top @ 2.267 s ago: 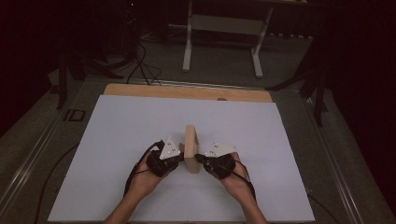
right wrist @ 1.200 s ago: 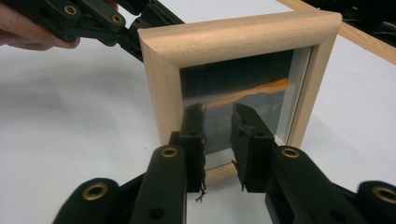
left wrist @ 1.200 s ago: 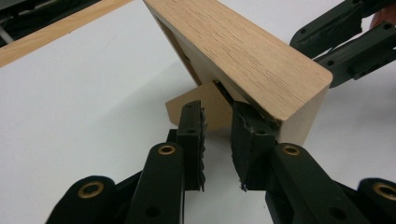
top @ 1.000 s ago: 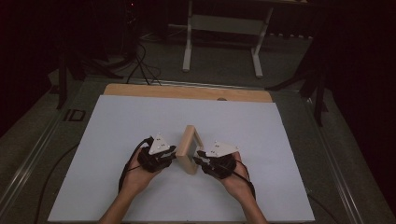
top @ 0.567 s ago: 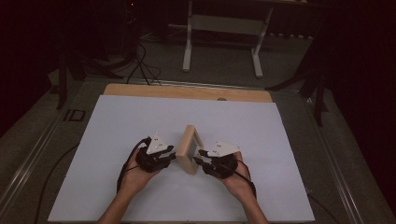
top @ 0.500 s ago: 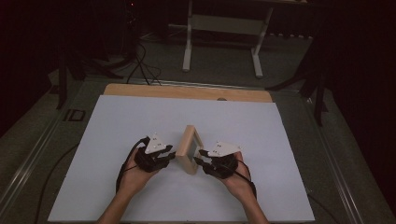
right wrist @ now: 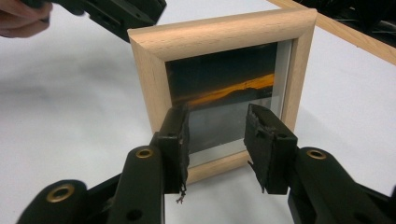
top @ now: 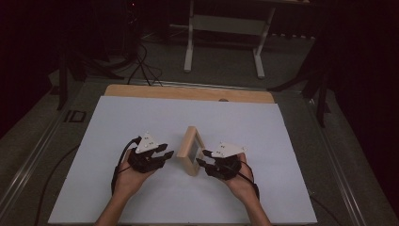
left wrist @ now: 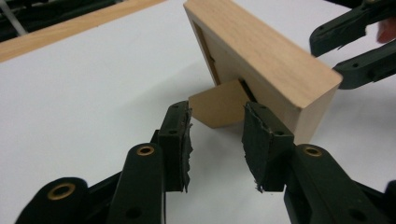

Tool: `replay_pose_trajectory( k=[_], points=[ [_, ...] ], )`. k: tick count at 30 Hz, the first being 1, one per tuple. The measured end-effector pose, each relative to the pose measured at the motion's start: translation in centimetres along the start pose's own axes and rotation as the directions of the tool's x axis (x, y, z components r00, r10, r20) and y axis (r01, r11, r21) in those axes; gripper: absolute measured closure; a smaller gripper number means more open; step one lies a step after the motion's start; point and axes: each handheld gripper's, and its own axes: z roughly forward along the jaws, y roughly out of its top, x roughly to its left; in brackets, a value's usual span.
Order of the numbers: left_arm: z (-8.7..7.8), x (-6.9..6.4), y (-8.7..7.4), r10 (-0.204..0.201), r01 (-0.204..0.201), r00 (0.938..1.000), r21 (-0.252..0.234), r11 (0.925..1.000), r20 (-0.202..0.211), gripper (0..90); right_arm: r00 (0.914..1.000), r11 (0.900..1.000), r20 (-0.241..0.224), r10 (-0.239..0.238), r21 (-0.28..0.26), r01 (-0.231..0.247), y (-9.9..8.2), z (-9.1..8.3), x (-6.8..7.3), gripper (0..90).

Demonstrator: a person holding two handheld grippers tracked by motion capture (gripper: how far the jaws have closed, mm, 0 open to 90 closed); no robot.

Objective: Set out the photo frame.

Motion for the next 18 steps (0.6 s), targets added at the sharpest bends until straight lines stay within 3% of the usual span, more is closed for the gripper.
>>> replay_pose_trajectory(
  k=[10, 16, 18],
  points=[
    [-1.6, 0.4, 0.5, -0.015, 0.014, 0.9998, -0.044, 0.9989, -0.011, 59.6, 0.9999, 0.9999, 0.006, 0.014, -0.006, -0.014, -0.2, -0.4, -0.4, 59.0],
    [-2.2, 0.4, 0.8, -0.028, 0.028, 0.9996, -0.063, 0.9976, -0.003, 58.7, 0.9997, 0.9997, 0.011, 0.022, -0.007, -0.022, -0.3, -0.6, -0.6, 58.9],
    [-2.3, 0.4, 1.0, -0.037, 0.038, 0.9992, -0.074, 0.9965, 0.017, 58.3, 0.9998, 0.9998, 0.011, 0.017, -0.006, -0.017, -0.4, -0.6, -0.6, 58.9]
  ],
)
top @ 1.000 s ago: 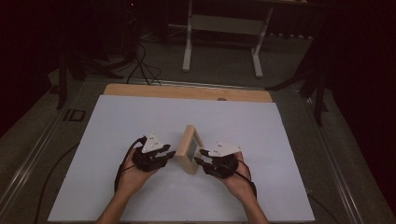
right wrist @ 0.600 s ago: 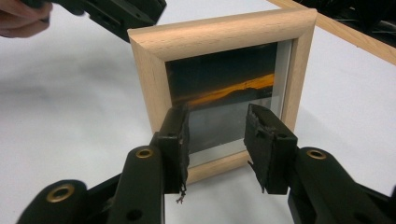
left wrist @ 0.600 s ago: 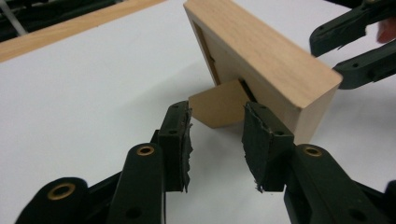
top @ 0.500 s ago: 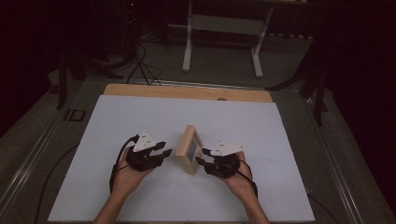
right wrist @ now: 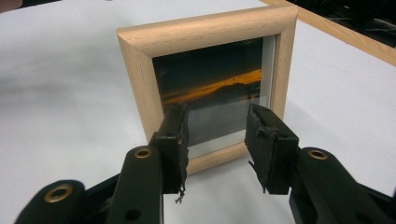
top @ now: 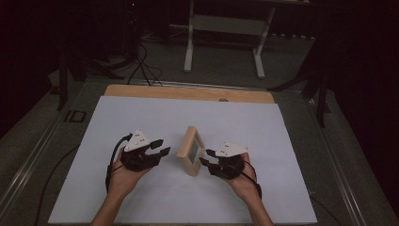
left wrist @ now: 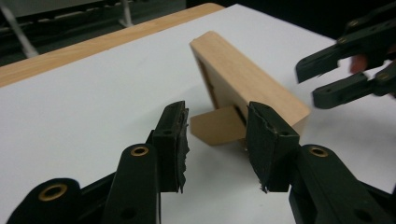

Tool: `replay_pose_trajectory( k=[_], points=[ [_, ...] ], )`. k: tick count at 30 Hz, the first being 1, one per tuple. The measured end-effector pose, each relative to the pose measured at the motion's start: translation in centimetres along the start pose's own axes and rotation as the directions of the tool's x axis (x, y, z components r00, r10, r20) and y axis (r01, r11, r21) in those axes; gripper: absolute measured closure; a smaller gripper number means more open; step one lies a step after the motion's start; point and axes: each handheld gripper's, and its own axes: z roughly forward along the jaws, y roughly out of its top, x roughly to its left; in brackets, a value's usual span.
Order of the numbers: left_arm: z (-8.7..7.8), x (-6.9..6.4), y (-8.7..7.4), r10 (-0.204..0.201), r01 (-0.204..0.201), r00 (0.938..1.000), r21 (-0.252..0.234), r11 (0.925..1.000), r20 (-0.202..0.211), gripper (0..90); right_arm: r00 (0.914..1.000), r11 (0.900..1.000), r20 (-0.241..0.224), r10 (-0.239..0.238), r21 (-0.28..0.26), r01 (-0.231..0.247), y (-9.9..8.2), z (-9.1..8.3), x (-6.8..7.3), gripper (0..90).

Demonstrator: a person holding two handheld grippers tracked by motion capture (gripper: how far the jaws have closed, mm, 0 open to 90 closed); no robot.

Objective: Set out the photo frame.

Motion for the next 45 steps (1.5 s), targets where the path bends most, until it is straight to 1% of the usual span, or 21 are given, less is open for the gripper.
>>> replay_pose_trajectory(
  k=[7, 9, 14, 18, 23, 27, 31, 35, 39, 43, 45],
  points=[
    [-0.5, -0.3, 0.5, -0.003, 0.003, 0.9999, -0.012, 0.9999, 0.014, 58.1, 1.0000, 1.0000, -0.001, -0.001, 0.000, 0.001, 0.0, 0.0, 0.0, 58.9],
    [-0.6, -0.3, 0.7, -0.005, 0.005, 1.0000, -0.006, 1.0000, 0.006, 57.7, 1.0000, 1.0000, 0.000, 0.002, -0.001, -0.002, 0.0, 0.0, 0.0, 59.0],
    [-0.8, -0.6, 1.0, -0.013, 0.013, 0.9998, -0.004, 0.9999, 0.012, 57.1, 1.0000, 1.0000, 0.001, 0.004, -0.006, -0.004, 0.0, -0.1, -0.1, 59.0],
    [-0.8, -0.9, 1.3, -0.003, 0.003, 0.9998, 0.001, 1.0000, 0.018, 54.2, 1.0000, 1.0000, 0.002, 0.005, -0.006, -0.005, 0.0, -0.1, -0.1, 59.0],
    [-0.7, -1.4, 1.5, -0.002, 0.002, 0.9993, 0.001, 1.0000, 0.036, 49.0, 1.0000, 1.0000, 0.004, 0.004, -0.003, -0.004, -0.1, -0.1, -0.1, 59.0],
    [-0.6, -1.7, 1.6, 0.002, -0.002, 0.9993, -0.006, 1.0000, 0.036, 45.1, 1.0000, 1.0000, 0.003, 0.006, -0.003, -0.006, -0.1, -0.1, -0.2, 58.8],
    [-0.5, -2.2, 1.7, -0.002, 0.002, 0.9990, -0.010, 0.9999, 0.044, 42.6, 0.9999, 0.9999, 0.006, 0.010, -0.005, -0.010, -0.1, -0.2, -0.2, 58.7],
    [-0.1, -2.9, 1.8, 0.014, -0.014, 0.9983, -0.003, 0.9999, 0.056, 41.9, 0.9999, 0.9999, 0.007, 0.012, -0.007, -0.012, -0.1, -0.3, -0.3, 58.3],
    [0.2, -3.4, 1.8, 0.021, -0.021, 0.9985, -0.002, 0.9998, 0.050, 39.8, 0.9999, 0.9999, 0.007, 0.013, -0.007, -0.013, -0.1, -0.3, -0.3, 58.0],
    [0.7, -3.6, 1.7, 0.026, -0.026, 0.9988, 0.009, 0.9996, 0.041, 38.1, 0.9999, 0.9999, 0.007, 0.013, -0.007, -0.013, -0.1, -0.3, -0.3, 57.6],
    [1.1, -3.8, 1.6, 0.043, -0.044, 0.9989, 0.024, 0.9988, 0.015, 37.1, 0.9999, 0.9999, 0.007, 0.014, -0.007, -0.014, -0.1, -0.3, -0.3, 57.5]
  ],
)
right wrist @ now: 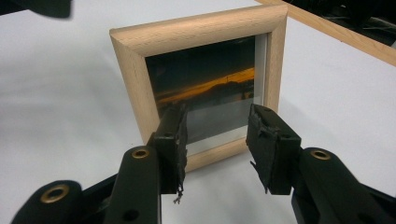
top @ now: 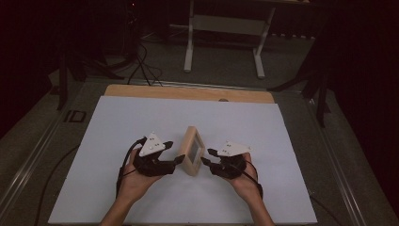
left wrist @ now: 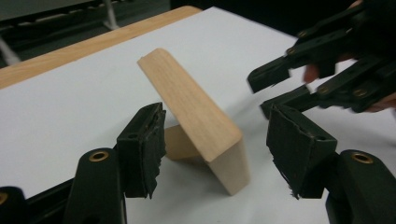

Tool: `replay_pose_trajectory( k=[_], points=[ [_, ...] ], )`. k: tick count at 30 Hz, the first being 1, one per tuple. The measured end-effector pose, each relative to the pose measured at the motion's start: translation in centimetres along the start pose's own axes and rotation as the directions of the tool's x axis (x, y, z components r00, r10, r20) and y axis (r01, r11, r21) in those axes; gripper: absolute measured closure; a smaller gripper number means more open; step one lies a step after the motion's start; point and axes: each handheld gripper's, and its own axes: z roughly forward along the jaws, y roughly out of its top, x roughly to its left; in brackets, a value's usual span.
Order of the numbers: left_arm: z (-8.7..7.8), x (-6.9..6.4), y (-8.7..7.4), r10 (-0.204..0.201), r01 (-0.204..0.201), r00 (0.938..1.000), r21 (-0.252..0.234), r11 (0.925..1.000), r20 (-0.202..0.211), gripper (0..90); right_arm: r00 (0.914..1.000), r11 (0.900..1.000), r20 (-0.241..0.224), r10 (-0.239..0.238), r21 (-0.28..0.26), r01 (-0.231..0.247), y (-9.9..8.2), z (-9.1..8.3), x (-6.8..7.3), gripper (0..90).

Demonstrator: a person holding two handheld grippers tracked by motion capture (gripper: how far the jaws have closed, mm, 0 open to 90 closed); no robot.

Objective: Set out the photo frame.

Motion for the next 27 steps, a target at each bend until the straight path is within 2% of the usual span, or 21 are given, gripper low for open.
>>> replay_pose_trajectory(
  k=[4, 7, 18, 27],
  points=[
    [1.0, -0.2, -0.2, 0.000, 0.000, 1.0000, 0.025, 0.9997, -0.009, 36.7, 1.0000, 1.0000, 0.000, 0.001, 0.000, -0.001, 0.0, 0.0, 0.0, 57.3],
    [1.7, -0.2, -0.3, -0.011, 0.011, 0.9999, 0.043, 0.9990, 0.001, 37.0, 1.0000, 1.0000, -0.003, 0.000, 0.001, 0.000, 0.0, -0.1, -0.1, 57.2],
    [3.3, -0.3, -0.5, -0.048, 0.046, 0.9985, 0.062, 0.9970, 0.026, 37.0, 1.0000, 1.0000, -0.001, 0.008, -0.005, -0.008, 0.0, -0.3, -0.2, 56.7],
    [4.2, -0.1, -0.7, -0.074, 0.073, 0.9972, 0.078, 0.9942, 0.010, 37.7, 0.9999, 0.9998, 0.003, 0.016, -0.013, -0.016, 0.0, -0.4, -0.3, 56.8]
  ],
)
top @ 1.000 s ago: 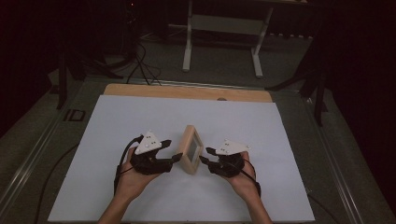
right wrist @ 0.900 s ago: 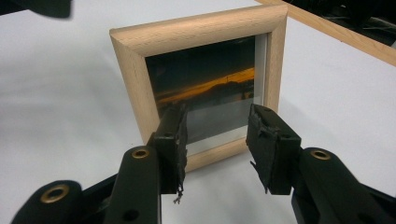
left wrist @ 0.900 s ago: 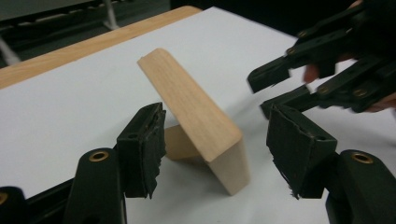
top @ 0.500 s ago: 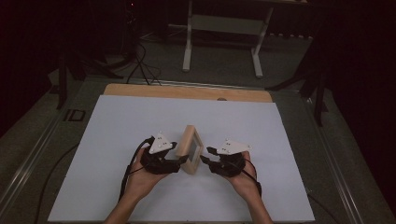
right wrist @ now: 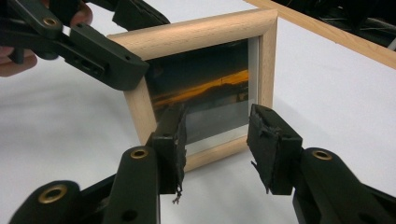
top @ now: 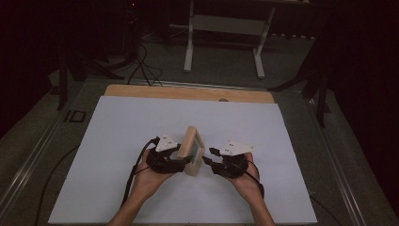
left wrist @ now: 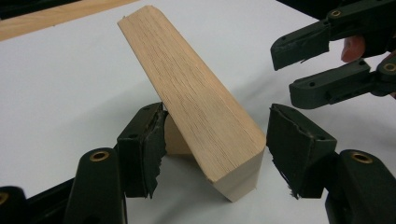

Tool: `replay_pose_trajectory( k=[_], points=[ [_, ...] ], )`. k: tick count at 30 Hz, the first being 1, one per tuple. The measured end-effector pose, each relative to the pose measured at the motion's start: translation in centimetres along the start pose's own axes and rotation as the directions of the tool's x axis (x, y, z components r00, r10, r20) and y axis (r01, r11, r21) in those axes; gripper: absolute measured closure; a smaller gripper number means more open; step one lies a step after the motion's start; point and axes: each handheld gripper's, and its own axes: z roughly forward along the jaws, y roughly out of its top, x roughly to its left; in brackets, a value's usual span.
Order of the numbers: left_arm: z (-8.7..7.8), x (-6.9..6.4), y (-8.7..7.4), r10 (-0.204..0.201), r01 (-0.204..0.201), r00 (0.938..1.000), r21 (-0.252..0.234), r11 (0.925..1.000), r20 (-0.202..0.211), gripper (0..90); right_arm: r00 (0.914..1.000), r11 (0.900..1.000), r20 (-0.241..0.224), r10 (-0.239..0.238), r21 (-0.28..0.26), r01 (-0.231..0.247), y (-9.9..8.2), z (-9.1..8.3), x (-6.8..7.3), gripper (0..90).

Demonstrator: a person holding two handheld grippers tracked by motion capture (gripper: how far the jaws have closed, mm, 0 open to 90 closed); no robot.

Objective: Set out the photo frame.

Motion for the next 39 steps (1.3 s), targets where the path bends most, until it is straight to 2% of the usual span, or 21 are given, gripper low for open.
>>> replay_pose_trajectory(
  k=[4, 16, 27, 31, 36, 39],
  points=[
    [0.4, 0.0, -0.1, 0.002, -0.002, 0.9998, 0.001, 1.0000, -0.018, 39.1, 1.0000, 1.0000, 0.001, 0.003, -0.003, -0.003, 0.0, -0.1, 0.0, 56.8],
    [0.7, -0.1, -0.1, -0.016, 0.016, 0.9998, 0.006, 0.9998, -0.013, 42.8, 1.0000, 1.0000, 0.004, 0.003, -0.009, -0.003, 0.1, -0.2, -0.1, 56.7],
    [0.3, 0.5, -0.1, -0.020, 0.020, 0.9992, 0.006, 0.9998, -0.034, 52.3, 0.9999, 0.9997, 0.011, 0.006, -0.023, -0.006, 0.2, -0.5, -0.3, 56.7],
    [0.3, 0.6, -0.1, -0.018, 0.018, 0.9995, 0.007, 0.9998, -0.025, 53.7, 0.9997, 0.9997, 0.025, 0.000, -0.023, 0.001, 0.6, -0.4, -0.1, 59.7],
    [0.2, 0.5, 0.0, -0.003, 0.003, 0.9998, 0.008, 1.0000, -0.019, 54.8, 0.9990, 0.9987, 0.044, -0.005, -0.050, 0.007, 1.3, -0.3, 0.0, 63.0],
    [0.2, 0.4, 0.1, 0.010, -0.010, 0.9998, 0.012, 0.9999, -0.015, 55.5, 0.9979, 0.9967, 0.065, 0.002, -0.082, 0.003, 1.7, -0.5, -0.1, 70.4]
  ],
)
